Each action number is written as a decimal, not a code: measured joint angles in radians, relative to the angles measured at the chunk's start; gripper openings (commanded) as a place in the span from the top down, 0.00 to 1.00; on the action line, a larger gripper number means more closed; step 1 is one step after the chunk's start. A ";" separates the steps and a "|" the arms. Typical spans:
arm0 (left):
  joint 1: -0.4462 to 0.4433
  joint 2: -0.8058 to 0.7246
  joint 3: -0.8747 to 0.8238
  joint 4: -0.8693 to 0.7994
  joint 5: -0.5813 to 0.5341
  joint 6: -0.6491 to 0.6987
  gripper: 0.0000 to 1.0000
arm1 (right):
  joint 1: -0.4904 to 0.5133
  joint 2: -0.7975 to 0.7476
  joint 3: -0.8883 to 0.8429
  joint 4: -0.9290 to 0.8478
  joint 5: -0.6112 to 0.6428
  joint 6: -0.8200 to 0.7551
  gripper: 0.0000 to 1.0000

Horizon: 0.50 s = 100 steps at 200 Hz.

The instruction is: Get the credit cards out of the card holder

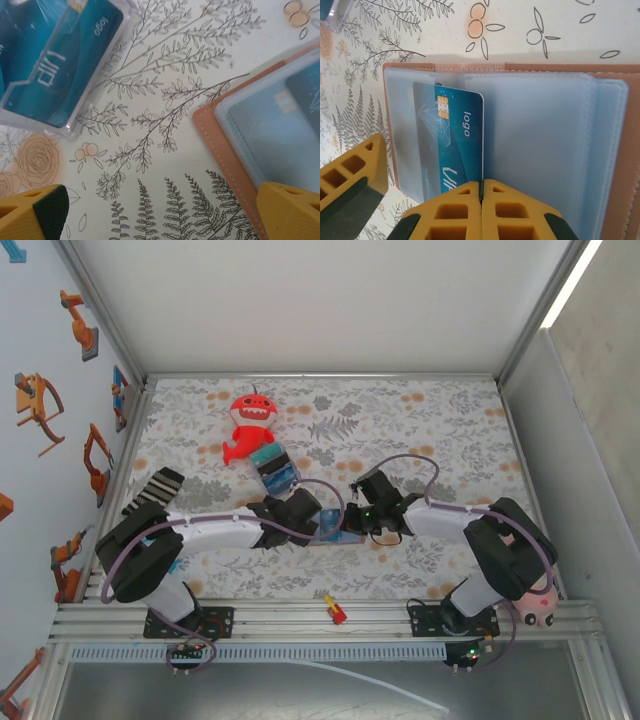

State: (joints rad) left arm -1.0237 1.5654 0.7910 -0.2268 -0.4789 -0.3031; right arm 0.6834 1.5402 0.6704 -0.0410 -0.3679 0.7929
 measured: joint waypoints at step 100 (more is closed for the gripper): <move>-0.010 0.088 0.066 0.088 0.018 0.097 0.03 | 0.000 -0.008 0.000 -0.008 0.003 -0.001 1.00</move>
State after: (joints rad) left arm -1.0336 1.6531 0.8566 -0.1387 -0.4610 -0.2062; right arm 0.6834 1.5318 0.6708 -0.0494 -0.3645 0.7918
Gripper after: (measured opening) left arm 0.970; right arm 0.038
